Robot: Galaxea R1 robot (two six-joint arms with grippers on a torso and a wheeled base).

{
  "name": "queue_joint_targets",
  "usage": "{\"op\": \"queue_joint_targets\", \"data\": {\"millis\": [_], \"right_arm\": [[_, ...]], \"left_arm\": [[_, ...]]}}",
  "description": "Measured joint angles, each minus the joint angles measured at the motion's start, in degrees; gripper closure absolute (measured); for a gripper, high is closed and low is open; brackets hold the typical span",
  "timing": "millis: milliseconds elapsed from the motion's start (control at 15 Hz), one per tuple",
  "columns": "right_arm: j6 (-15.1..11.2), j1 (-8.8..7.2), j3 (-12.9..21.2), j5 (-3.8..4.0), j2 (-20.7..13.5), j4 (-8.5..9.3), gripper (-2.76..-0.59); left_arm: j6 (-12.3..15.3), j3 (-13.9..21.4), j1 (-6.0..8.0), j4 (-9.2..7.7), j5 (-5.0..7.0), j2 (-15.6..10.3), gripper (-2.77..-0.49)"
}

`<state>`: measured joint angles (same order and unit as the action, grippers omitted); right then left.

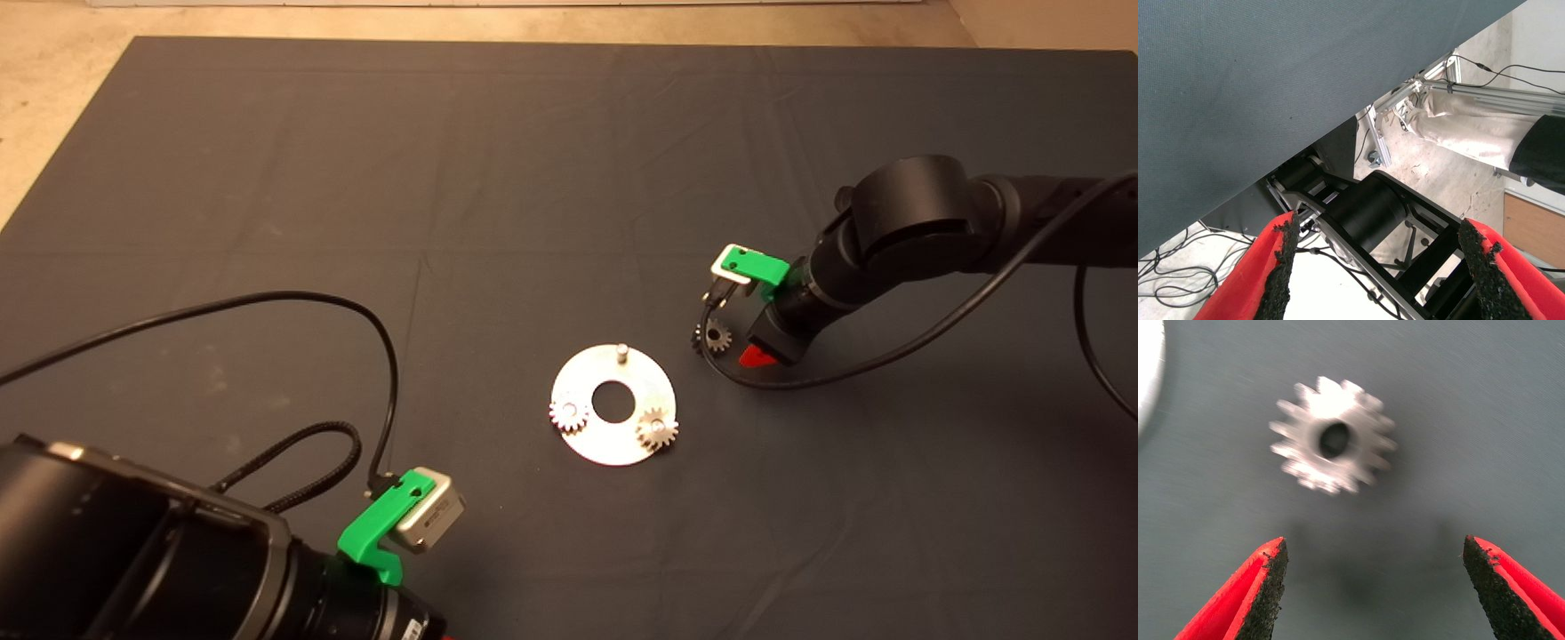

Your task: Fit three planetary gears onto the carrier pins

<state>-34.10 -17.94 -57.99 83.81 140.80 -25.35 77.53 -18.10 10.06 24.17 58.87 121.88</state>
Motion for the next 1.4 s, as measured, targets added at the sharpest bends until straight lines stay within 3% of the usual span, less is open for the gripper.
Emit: {"op": "queue_joint_targets", "data": {"millis": [267, 533, 667, 1400], "right_arm": [[-0.05, 0.01, -0.05, -3.04, 0.02, 1.92, -1.92], [-0.02, 0.01, -0.05, -3.45, 0.02, 2.07, -1.92], [0.00, 0.01, -0.08, -4.48, 0.07, 2.09, -1.92], [0.06, 1.16, -4.90, -4.72, 4.15, 2.34, -1.92]], "left_arm": [[0.00, 0.00, 0.00, 0.01, 0.00, 0.00, -1.65], [0.02, 0.00, 0.00, 0.00, -0.83, 0.02, -1.65], [0.02, 0.00, 0.00, 0.00, -0.83, 0.00, -1.65], [0.01, 0.00, 0.00, 0.01, -0.93, 0.01, -1.65]]}}
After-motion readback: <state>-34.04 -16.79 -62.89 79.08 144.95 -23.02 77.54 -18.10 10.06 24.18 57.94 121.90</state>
